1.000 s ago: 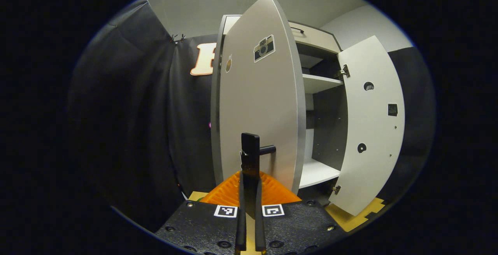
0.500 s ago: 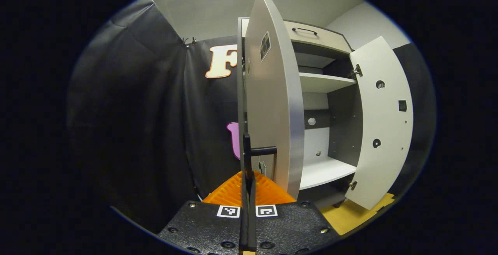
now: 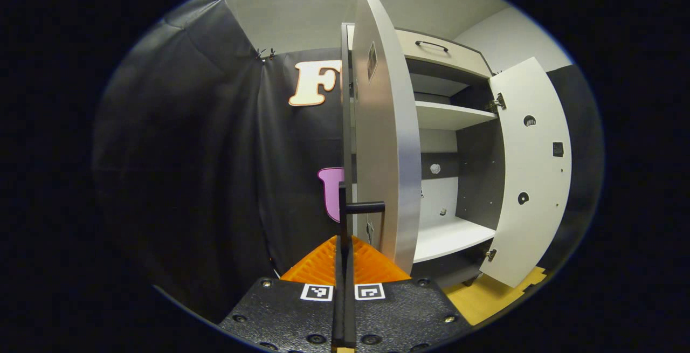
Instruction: Open the right door of the double-door shoe cabinet with the right hand, and open the left door with the left hand.
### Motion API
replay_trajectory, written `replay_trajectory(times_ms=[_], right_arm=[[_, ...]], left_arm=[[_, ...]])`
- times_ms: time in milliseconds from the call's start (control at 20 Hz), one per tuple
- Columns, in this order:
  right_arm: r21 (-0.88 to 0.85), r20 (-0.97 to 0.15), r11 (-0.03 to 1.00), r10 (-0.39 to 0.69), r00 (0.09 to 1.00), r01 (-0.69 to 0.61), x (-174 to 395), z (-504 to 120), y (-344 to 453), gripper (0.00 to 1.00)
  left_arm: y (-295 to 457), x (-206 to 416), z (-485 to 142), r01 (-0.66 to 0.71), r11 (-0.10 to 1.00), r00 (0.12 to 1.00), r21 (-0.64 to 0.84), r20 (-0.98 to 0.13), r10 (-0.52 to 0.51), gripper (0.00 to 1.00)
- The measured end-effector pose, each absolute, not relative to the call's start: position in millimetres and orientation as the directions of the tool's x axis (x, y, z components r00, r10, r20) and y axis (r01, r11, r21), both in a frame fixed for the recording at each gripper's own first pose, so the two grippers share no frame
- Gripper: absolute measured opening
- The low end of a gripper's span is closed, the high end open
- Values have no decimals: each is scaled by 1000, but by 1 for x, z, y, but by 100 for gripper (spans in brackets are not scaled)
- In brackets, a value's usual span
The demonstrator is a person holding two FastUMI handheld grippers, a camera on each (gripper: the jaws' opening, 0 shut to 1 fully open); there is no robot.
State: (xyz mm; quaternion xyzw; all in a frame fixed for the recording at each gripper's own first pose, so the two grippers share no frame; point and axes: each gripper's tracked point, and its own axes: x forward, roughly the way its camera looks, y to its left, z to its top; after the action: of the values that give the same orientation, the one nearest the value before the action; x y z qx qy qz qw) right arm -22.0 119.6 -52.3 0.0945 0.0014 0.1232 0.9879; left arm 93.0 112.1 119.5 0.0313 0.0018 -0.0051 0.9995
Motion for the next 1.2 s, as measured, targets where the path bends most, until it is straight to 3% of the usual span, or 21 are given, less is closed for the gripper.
replay_trajectory(times_ms=[150, 200, 300, 500, 550, 650, 700, 750, 850, 900, 1000, 1150, 1200], right_arm=[[176, 20, 956, 236, 972, -235, -9, -44, 121, 98], [173, 21, 957, 232, 973, -232, -6, -41, 121, 99], [170, 27, 958, 228, 973, -229, -2, -34, 121, 98], [164, 34, 961, 220, 975, -223, 1, -24, 124, 98], [161, 38, 961, 220, 975, -224, 2, -21, 126, 98], [159, 46, 961, 220, 974, -225, 2, -13, 129, 98], [156, 50, 961, 222, 974, -228, 2, -11, 131, 94], [150, 51, 962, 224, 973, -229, 1, -9, 133, 98], [135, 54, 965, 221, 974, -227, 1, -3, 135, 94], [132, 58, 965, 221, 974, -227, 0, -1, 137, 94], [133, 66, 963, 228, 971, -235, -1, 3, 142, 98], [125, 64, 963, 232, 971, -238, 0, 5, 147, 98], [121, 62, 964, 232, 971, -238, -1, 4, 149, 94]], left_arm=[[107, 79, 126, 34, 998, 999, 59, 41, -36, 3], [108, 74, 126, 27, 998, 999, 61, 43, -29, 13], [114, 62, 127, -14, 997, 999, 82, 42, 10, 23], [103, 36, 121, -30, 999, 999, 34, 31, 29, 70], [98, 29, 119, -24, 999, 999, 23, 28, 23, 87], [88, 20, 109, -27, 999, 999, 23, 19, 27, 98], [84, 14, 102, -34, 999, 999, 29, 11, 34, 97], [79, 9, 97, -45, 998, 999, 38, 1, 45, 96], [71, 0, 86, -67, 997, 998, 42, -19, 68, 93], [64, -5, 84, -67, 997, 998, 39, -17, 68, 96], [50, -13, 80, -57, 998, 998, 35, -2, 57, 96], [27, -23, 64, -36, 998, 999, 55, -5, 36, 96], [17, -27, 59, -21, 998, 1000, 59, -6, 21, 96]])
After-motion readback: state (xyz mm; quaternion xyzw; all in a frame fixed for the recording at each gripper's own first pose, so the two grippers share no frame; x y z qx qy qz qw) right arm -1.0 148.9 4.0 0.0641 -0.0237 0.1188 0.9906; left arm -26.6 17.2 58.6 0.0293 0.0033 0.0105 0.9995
